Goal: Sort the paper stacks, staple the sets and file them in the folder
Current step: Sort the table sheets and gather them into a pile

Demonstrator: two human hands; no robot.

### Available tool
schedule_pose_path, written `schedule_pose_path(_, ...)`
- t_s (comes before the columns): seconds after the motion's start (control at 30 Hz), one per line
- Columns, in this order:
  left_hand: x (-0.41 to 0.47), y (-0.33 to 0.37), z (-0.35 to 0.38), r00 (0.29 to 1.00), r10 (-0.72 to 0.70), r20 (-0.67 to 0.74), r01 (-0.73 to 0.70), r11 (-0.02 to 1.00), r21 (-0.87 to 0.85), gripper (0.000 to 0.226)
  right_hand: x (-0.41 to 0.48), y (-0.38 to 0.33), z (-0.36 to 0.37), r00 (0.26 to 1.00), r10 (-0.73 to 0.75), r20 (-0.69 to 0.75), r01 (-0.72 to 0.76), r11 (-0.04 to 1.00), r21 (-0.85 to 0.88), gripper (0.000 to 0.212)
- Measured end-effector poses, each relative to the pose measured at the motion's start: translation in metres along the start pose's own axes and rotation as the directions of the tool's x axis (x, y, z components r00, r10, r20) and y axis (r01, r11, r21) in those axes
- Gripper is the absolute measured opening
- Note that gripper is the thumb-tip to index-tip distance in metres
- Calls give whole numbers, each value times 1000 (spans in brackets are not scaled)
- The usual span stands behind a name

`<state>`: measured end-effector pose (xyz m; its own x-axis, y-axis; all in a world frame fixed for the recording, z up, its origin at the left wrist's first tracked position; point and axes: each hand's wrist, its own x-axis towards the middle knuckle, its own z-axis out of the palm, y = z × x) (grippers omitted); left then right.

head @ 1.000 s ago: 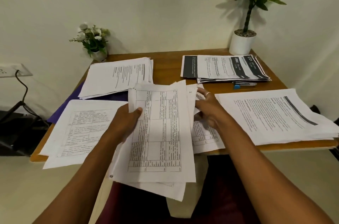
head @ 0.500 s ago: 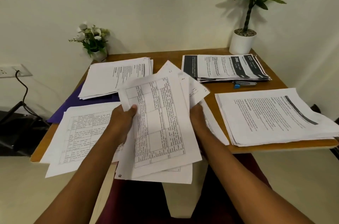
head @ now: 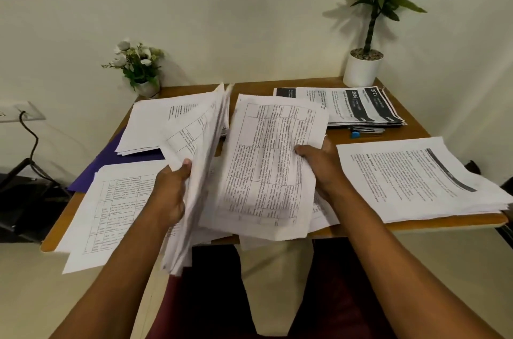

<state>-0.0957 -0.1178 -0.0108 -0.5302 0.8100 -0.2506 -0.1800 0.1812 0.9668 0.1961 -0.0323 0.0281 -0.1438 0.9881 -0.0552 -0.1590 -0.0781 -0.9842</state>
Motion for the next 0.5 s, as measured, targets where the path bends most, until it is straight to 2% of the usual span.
schedule_pose_path(0.1, -12, 4, 12, 999, -24, 40, 27, 997, -68, 32, -2, 5, 2, 999, 0, 38, 3, 995, -101, 34)
schedule_pose_path(0.2, -13, 6, 24, 1000, 27, 14, -28, 995, 96, 28, -8, 6, 8, 994, 21, 105, -5, 989, -147, 29)
schedule_pose_path(0.3, -24, 8, 40, 993, 104, 59, -117, 947, 301, 23, -15, 6, 13, 984, 18, 179, 7, 991, -136, 18)
schedule_pose_path(0.5, -22, 7, 48, 989, 125, 79, -142, 951, 274, 40, -15, 5, 27, 967, 35, 253, 10, 984, -175, 12)
